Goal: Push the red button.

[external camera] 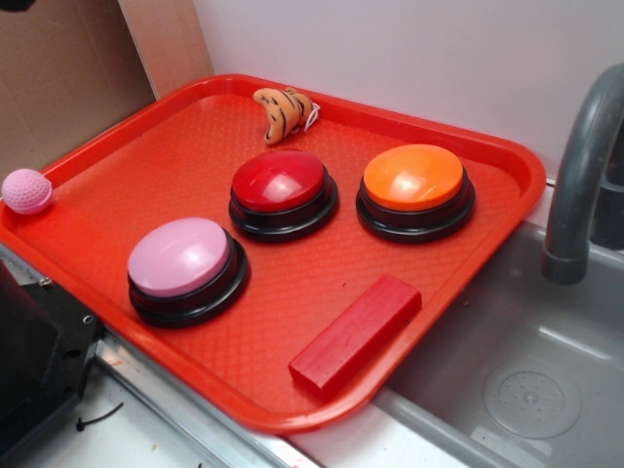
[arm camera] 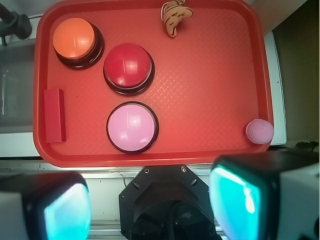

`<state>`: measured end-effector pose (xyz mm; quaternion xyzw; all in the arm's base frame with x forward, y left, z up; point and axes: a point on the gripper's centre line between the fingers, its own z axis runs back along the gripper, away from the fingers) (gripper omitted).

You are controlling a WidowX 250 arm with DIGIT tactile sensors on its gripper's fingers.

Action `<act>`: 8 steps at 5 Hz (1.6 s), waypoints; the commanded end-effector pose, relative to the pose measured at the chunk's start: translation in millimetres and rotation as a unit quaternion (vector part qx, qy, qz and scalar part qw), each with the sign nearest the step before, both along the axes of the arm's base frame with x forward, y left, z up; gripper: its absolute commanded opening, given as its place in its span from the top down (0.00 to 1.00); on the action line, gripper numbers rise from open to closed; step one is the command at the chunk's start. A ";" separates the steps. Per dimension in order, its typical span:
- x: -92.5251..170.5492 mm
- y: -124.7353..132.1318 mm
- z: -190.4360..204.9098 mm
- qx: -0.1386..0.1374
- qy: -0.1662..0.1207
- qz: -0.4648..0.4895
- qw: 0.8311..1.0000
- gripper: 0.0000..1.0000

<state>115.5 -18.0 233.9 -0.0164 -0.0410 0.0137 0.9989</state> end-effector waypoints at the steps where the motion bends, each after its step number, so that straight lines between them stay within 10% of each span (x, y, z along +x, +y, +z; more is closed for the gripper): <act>1: 0.0 0.0 0.0 0.000 0.000 0.000 1.000 0.00; 2: 39.6 -30.7 -14.4 0.006 -0.052 -0.064 0.997 0.00; 4: 117.0 -48.6 -76.6 0.030 -0.056 -0.086 0.994 0.00; 8: 137.4 -23.6 -172.7 0.023 0.001 -0.098 0.995 0.00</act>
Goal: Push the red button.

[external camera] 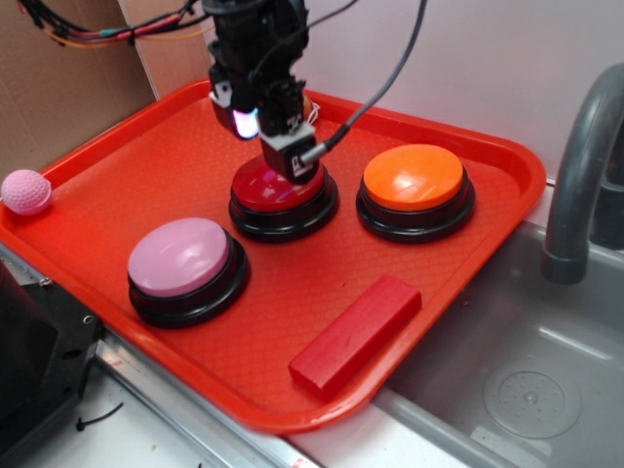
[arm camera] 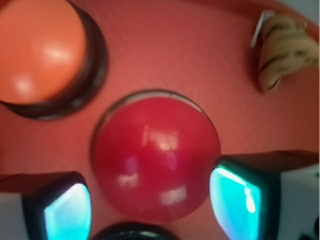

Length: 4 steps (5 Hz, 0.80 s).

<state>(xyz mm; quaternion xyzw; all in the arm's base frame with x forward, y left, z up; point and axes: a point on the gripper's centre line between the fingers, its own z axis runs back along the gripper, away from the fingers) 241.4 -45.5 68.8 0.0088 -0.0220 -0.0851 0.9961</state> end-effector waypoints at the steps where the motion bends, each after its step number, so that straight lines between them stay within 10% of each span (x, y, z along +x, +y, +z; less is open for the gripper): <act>1: 14.1 -0.1 -13.6 -0.017 -0.008 -0.009 1.000 0.00; 4: 17.1 9.2 40.4 -0.047 0.023 -0.005 0.999 0.00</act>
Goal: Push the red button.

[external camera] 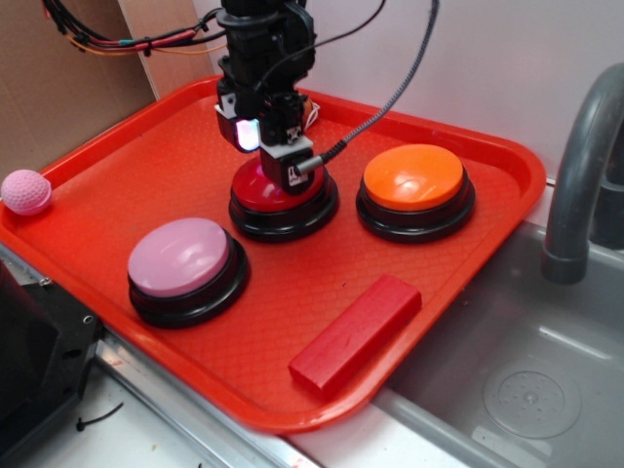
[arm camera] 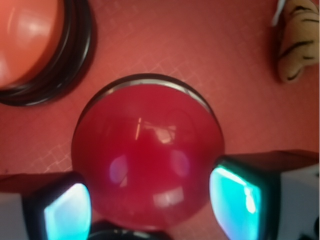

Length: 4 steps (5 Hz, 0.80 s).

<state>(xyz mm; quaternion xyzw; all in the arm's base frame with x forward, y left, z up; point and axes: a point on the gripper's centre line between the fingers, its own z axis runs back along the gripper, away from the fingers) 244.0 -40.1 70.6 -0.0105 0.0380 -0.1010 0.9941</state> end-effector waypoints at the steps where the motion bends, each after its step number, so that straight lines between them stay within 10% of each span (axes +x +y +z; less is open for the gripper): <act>1: 13.4 4.7 48.4 -0.031 -0.034 0.017 0.999 0.00; 4: 5.7 4.5 79.3 -0.003 -0.065 0.029 0.997 0.00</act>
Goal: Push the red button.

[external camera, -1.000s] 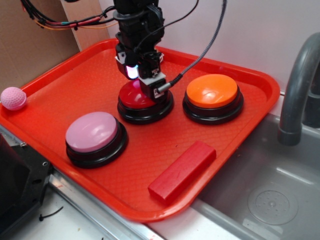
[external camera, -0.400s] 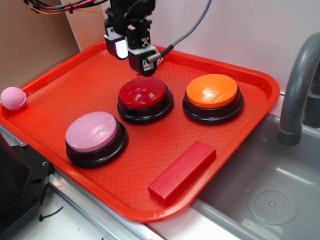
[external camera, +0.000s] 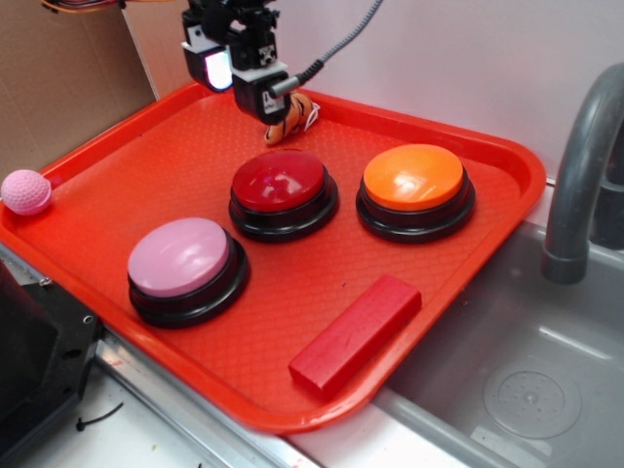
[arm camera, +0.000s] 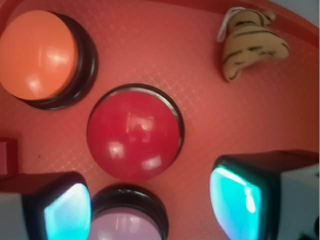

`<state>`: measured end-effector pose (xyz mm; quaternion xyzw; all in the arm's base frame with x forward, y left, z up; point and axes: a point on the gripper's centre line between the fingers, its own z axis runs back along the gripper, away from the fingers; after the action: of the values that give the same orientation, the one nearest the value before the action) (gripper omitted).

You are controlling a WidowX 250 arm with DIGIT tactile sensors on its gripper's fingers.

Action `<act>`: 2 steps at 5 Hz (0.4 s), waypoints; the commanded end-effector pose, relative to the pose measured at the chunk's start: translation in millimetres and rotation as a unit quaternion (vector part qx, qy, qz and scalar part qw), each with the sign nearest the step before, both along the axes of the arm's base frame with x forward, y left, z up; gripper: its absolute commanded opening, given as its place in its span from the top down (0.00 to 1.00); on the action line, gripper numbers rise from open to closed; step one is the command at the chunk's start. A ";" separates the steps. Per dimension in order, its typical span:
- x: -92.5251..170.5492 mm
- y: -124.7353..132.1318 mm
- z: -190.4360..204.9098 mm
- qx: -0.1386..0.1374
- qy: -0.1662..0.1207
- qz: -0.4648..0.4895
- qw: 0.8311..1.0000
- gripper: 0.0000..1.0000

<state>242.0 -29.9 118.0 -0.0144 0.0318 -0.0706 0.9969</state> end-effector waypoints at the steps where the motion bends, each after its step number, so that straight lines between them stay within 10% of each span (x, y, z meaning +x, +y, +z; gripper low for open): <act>1: 7.1 -6.1 35.9 0.006 -0.061 -0.002 0.998 0.00; 2: 4.2 -5.6 40.1 0.005 -0.052 0.002 0.999 0.00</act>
<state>239.5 -32.7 138.5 -0.0013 0.0270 -0.0674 0.9974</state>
